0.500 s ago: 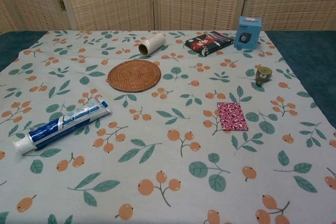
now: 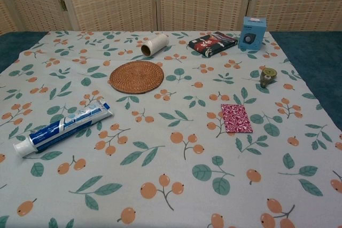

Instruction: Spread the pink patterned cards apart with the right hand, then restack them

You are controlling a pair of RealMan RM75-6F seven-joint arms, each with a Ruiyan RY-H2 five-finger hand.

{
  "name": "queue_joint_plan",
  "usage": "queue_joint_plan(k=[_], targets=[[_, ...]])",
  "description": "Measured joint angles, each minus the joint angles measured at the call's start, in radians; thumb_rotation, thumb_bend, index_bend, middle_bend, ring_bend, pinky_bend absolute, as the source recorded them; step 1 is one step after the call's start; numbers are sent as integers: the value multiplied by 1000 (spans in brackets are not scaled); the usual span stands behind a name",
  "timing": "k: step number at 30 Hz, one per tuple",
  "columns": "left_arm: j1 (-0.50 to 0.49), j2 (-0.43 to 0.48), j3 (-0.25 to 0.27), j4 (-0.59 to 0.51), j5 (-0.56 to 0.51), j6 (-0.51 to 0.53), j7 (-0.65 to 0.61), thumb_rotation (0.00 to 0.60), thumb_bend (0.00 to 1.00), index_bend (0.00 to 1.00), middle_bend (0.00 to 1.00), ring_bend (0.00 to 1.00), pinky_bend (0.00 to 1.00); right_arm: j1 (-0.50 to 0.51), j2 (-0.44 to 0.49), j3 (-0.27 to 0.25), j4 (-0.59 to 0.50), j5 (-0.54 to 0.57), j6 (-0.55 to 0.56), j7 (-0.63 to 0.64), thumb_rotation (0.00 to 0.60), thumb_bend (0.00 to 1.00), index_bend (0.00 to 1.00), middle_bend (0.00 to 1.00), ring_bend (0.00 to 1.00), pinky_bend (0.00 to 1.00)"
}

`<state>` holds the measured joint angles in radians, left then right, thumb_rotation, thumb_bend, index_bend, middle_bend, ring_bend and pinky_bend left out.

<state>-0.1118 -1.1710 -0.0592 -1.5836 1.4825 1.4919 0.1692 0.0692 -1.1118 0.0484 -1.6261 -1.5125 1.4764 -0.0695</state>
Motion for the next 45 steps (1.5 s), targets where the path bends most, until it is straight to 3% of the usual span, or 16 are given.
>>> queue_joint_plan(k=[14,24,30,32,37,45], targets=[[6,1,1,-2,2,11,-6,600,284,127,129,116,0,21,-14,-11,9,-20,-38,11,600,268,33,103,93,77],[15,4,8,3,8,19,-21,600,284,136,129,140,0,120,-41,-18,-25,-55,-187,15,590,267,34,78,20,0],[24,3,13,12,10,26,-34,600,284,140,129,152,0,213,-47,-7,-94,-27,-340,3,208,268,130,18,0,0],[28,4,15,16,9,28,-39,600,284,144,129,156,0,254,-60,1,-105,-16,-389,3,127,268,167,18,0,0],[36,5,18,28,6,33,-55,600,284,150,129,168,0,331,-113,26,-96,31,-478,-5,47,268,206,19,0,0],[42,2,20,44,10,38,-74,600,284,159,129,176,0,423,-199,52,-40,124,-597,-57,37,268,214,21,0,0]])
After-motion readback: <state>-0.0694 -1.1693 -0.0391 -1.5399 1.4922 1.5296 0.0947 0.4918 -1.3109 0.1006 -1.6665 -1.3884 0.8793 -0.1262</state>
